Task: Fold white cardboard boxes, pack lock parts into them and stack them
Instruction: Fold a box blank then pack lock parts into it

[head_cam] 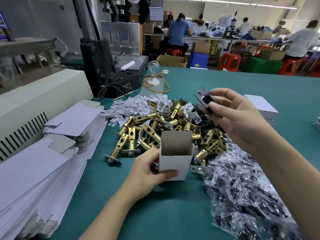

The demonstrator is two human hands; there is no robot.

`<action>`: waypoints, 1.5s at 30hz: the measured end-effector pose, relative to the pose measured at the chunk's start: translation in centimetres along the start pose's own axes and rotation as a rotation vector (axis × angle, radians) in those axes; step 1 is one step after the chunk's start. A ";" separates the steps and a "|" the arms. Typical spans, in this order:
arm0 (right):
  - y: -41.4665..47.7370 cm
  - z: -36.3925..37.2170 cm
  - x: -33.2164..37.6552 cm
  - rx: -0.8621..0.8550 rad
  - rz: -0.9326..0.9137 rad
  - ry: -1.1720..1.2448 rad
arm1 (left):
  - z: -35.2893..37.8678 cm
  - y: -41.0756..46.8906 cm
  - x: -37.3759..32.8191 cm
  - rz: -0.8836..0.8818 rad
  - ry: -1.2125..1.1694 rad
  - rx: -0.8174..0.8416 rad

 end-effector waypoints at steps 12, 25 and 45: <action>-3.5 5.1 3.2 0.344 -0.194 -0.826 | -0.6 -0.7 -1.3 0.151 0.191 -0.171; -2.1 5.8 1.4 0.363 -0.180 -1.143 | -0.6 -0.6 -1.2 0.139 0.196 -0.157; -1.1 8.7 -3.4 0.577 0.049 -1.148 | -1.1 -0.3 -0.4 0.007 0.077 -0.126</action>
Point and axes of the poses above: each hand's wrist, its own y-axis towards the middle knuckle, its own z-axis out of the palm, x = y × z, the point moved 6 cm from there along y, towards the middle knuckle, and after that the axes turned 6 degrees about x, right-handed, at the moved point
